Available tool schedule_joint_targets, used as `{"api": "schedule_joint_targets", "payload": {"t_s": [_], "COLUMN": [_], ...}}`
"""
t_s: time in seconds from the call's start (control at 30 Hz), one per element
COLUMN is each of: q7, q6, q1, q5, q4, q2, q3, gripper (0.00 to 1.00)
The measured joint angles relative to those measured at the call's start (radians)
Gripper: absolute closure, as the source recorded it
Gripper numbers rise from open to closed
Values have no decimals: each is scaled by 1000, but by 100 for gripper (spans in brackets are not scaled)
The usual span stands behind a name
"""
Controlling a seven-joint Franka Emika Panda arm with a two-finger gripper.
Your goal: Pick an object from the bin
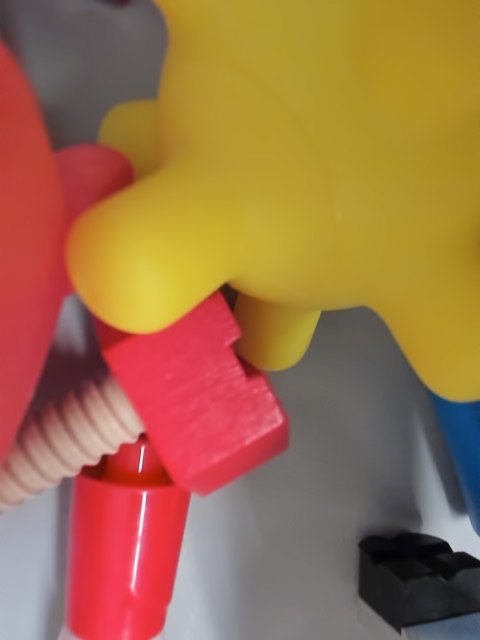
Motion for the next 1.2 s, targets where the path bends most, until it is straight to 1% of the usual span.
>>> {"api": "schedule_joint_targets", "payload": {"t_s": [0.1,0.13,1.2], "q7": [1,1,1], "q6": [3,3,3], "q1": [0,0,0], "q5": [0,0,0], "q4": [3,3,3], "q2": [2,2,2], "q3": [0,0,0], "gripper": [0,100,100]}}
